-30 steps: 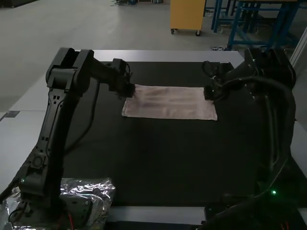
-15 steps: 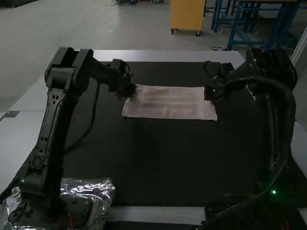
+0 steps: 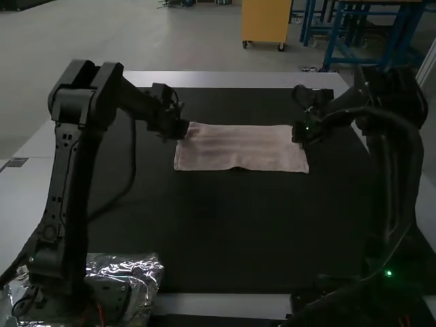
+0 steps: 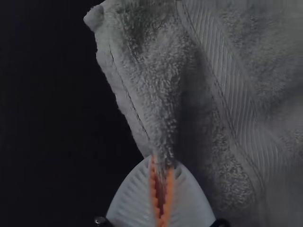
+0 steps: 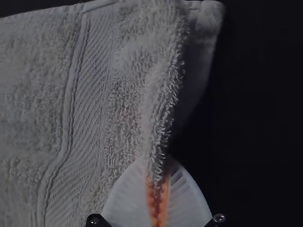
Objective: Fold the towel.
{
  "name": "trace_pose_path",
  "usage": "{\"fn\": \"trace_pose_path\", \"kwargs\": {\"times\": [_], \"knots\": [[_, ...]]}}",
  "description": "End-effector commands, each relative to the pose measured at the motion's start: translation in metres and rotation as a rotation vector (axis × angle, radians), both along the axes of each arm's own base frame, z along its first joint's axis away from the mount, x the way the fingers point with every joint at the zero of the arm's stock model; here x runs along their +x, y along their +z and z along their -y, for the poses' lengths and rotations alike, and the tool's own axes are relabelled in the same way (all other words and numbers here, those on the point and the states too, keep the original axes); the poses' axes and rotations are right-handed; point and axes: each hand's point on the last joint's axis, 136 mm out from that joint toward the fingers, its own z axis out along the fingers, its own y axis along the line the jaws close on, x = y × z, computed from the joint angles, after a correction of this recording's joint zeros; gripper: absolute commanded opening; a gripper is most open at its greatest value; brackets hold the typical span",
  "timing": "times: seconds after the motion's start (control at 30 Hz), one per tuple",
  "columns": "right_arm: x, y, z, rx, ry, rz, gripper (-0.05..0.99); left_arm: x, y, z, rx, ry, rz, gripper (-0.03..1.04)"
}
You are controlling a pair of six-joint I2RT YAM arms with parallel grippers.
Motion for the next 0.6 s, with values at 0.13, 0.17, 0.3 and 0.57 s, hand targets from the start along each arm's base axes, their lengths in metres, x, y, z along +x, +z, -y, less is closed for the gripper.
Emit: {"fn": "trace_pose_path", "kwargs": {"times": [0.13, 0.17, 0.3, 0.57], "knots": [[-0.004, 0.049, 0.017, 0.021, -0.025, 0.067, -0.03, 0.000, 0.037, -0.028, 0.009, 0.047, 0.082, 0.02], [-0.006, 0.051, 0.016, 0.022, -0.024, 0.066, -0.03, -0.001, 0.039, -0.030, 0.010, 0.052, 0.088, 0.02], [-0.013, 0.056, 0.018, 0.034, -0.018, 0.066, -0.03, -0.008, 0.041, -0.031, 0.011, 0.052, 0.093, 0.02], [-0.032, 0.067, 0.025, 0.052, -0.014, 0.065, -0.03, -0.024, 0.057, -0.032, 0.009, 0.048, 0.126, 0.02]]}}
